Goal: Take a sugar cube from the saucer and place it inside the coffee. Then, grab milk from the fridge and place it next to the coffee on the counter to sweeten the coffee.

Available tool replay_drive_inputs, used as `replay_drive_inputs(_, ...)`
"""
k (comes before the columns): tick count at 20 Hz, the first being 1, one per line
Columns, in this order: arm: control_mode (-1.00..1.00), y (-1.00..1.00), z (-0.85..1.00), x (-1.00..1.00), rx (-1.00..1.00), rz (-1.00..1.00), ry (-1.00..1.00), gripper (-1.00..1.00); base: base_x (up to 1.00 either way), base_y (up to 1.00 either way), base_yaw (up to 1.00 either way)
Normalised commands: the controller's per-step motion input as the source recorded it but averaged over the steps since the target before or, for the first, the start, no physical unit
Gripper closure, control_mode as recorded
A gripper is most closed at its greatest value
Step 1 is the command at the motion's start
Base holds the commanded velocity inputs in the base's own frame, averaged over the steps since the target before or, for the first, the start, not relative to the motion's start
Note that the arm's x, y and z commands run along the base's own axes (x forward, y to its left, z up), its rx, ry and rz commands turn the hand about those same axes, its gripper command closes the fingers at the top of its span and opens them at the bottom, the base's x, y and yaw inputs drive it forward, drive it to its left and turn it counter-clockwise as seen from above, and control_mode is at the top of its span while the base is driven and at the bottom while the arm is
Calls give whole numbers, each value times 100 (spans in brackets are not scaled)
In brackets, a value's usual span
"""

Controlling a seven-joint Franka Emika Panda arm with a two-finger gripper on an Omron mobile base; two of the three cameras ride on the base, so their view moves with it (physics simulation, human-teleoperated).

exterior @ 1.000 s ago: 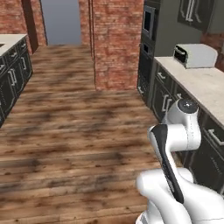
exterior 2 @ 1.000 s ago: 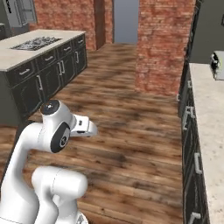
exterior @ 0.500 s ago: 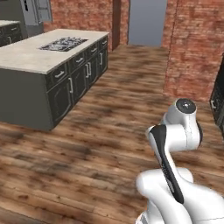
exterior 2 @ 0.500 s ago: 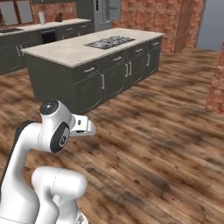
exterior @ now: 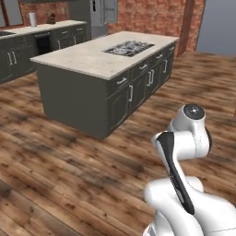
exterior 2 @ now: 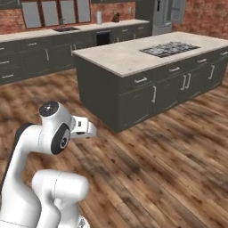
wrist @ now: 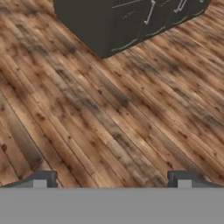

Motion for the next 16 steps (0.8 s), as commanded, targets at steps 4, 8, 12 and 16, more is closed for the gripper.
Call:
replay_drive_inputs(4, 100, 0, 0, 0, 0, 0, 0, -100, 100, 90, 25)
replay_drive_inputs(8, 100, 0, 0, 0, 0, 0, 0, -100, 100, 93, 21)
replay_drive_inputs(12, 100, 0, 0, 0, 0, 0, 0, -100, 100, 87, 13)
replay_drive_inputs(16, 100, 0, 0, 0, 0, 0, 0, -100, 100, 92, 10)
